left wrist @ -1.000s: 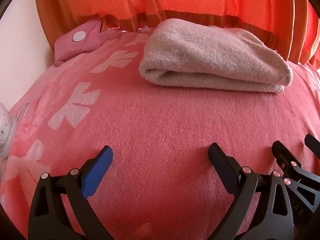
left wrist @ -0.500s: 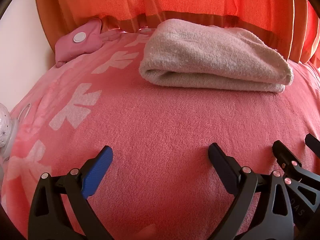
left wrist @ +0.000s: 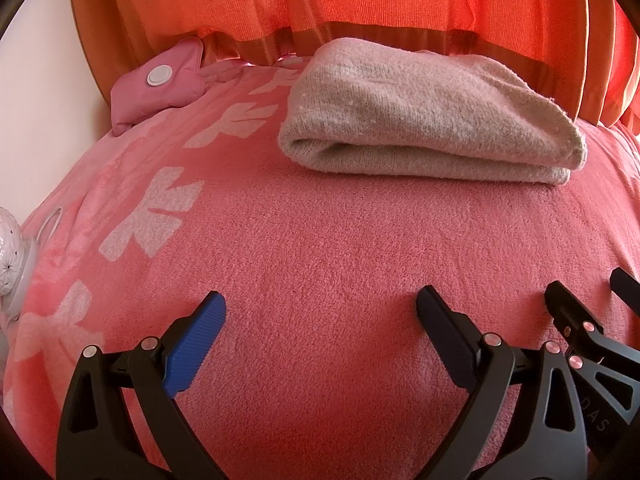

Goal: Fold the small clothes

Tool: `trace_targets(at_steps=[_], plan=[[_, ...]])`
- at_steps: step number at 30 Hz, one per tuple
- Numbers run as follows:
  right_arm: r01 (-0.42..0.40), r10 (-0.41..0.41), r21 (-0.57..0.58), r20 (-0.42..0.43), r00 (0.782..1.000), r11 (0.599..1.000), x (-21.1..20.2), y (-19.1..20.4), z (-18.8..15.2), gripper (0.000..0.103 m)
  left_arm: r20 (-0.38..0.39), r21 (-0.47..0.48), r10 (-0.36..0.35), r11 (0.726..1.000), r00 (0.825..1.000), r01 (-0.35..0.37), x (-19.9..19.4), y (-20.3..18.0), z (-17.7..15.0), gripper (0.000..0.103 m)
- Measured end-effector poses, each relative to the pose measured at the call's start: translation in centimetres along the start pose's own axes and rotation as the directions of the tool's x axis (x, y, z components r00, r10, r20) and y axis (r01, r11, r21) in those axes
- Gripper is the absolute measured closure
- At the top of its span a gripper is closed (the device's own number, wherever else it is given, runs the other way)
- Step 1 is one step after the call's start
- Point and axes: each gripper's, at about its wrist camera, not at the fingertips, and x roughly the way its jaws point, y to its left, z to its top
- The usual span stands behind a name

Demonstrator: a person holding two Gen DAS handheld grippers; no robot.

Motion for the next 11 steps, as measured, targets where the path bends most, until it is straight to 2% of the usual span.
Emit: trace_targets(at_steps=[11], plan=[[0.000,0.000,0.003,-0.001,1.000,1.000,0.04,0.04,-0.02,0.021,0.002,0.013,0.007,1.000,1.000,-0.007,0.13,0.35,0.08,0.010]])
